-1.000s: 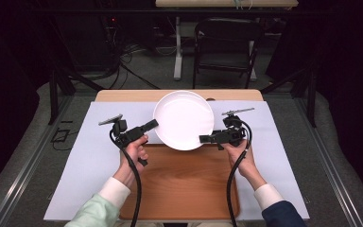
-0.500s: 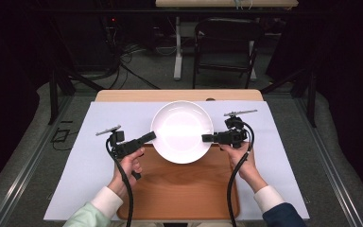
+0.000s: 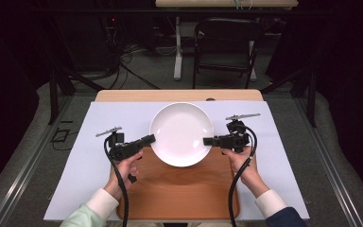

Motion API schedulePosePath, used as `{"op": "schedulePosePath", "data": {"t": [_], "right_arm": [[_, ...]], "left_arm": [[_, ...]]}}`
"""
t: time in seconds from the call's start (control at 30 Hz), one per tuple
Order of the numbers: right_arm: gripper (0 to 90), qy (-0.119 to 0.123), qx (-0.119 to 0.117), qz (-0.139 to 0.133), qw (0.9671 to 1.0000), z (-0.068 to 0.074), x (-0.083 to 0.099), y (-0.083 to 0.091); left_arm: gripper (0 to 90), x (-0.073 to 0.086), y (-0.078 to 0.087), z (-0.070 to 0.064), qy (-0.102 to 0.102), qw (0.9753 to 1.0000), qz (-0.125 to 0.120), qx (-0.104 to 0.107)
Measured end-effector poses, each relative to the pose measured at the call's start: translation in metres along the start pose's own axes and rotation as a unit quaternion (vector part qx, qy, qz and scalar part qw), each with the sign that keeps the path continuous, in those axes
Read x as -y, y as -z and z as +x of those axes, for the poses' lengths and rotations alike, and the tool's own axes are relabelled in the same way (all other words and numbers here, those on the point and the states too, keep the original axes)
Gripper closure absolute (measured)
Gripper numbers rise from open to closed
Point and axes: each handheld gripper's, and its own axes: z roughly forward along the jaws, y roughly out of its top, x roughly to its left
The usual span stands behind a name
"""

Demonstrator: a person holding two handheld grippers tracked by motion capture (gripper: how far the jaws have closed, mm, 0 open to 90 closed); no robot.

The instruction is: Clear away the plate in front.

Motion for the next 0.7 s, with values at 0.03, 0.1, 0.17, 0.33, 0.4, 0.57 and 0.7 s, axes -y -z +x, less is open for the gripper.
{"op": "schedulePosePath", "data": {"t": [0.03,0.1,0.17,0.33,0.4,0.57,0.7], "right_arm": [[75.3,0.0,0.0,0.0,1.0,0.001,0.0,0.001],[76.3,0.001,0.002,-0.001,1.0,0.002,0.001,0.003],[77.0,0.002,0.002,-0.004,1.0,0.004,0.001,0.005],[77.6,0.007,0.004,-0.005,1.0,0.007,0.004,0.008],[77.9,0.01,0.007,-0.003,0.9999,0.012,0.008,0.011],[78.6,0.015,0.006,-0.001,0.9999,0.018,0.013,0.014],[78.7,0.02,0.008,0.003,0.9998,0.021,0.016,0.015]], "left_arm": [[84.0,0.0,0.001,-0.001,-0.008,1.0,0.003,0.001],[82.9,0.0,0.001,-0.002,-0.015,0.9999,0.006,0.004],[81.8,0.0,0.002,-0.004,-0.031,0.9995,0.009,0.004],[79.9,0.001,0.002,-0.002,-0.039,0.9989,0.016,0.019],[78.6,0.003,0.002,-0.001,-0.044,0.9987,0.022,0.018],[77.4,0.003,0.004,0.0,-0.053,0.9979,0.026,0.027],[76.6,0.003,0.008,-0.003,-0.068,0.9968,0.03,0.027]]}}
